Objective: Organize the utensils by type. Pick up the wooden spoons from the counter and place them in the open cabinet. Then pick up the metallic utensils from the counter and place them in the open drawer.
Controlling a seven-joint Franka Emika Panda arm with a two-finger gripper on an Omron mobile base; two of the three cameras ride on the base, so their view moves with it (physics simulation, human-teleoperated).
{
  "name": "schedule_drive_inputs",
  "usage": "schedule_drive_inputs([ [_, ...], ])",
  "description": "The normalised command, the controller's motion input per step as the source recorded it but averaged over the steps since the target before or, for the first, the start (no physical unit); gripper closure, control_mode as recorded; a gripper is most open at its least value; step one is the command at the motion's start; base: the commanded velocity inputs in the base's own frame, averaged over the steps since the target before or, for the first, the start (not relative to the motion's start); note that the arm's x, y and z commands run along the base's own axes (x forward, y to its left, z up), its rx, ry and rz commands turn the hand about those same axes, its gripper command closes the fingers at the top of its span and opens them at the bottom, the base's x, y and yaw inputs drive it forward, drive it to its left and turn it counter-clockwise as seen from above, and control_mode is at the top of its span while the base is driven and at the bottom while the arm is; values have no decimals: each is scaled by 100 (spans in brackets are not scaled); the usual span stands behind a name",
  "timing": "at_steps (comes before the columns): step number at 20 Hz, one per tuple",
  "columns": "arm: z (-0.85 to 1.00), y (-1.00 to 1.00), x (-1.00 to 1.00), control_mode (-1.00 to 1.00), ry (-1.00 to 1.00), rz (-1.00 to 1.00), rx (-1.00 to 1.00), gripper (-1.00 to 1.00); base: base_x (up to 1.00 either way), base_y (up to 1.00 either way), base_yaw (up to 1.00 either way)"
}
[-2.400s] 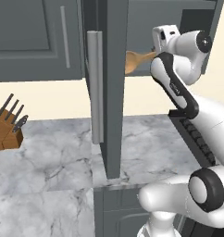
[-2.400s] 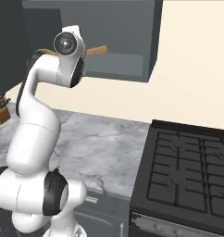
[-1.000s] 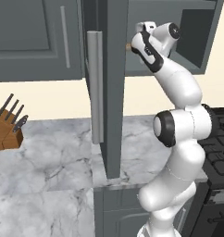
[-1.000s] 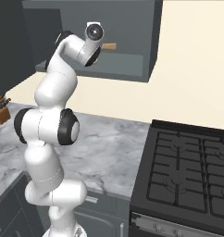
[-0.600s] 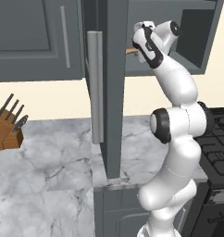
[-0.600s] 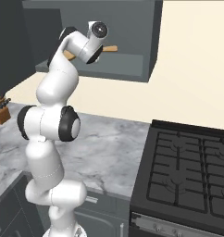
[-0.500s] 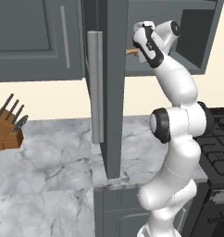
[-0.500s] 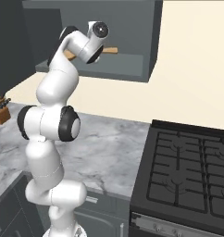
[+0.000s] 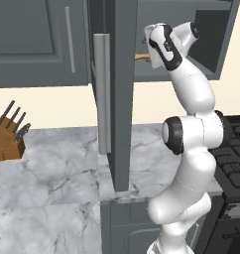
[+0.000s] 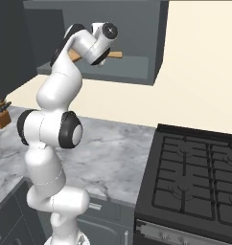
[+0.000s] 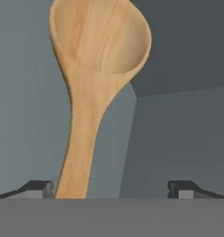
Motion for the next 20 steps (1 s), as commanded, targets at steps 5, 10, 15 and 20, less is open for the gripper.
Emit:
schedule_drive_inputs([
  [5,-46,-1,39,-100,5,0,0,-100,0,0,0],
  [10,-26,0,19,-100,3,0,1,-100,0,0,0],
  [15,-28,0,-21,-100,2,0,10,-100,0,0,0],
  [20,-14,0,-23,-100,8,0,19,-100,0,0,0],
])
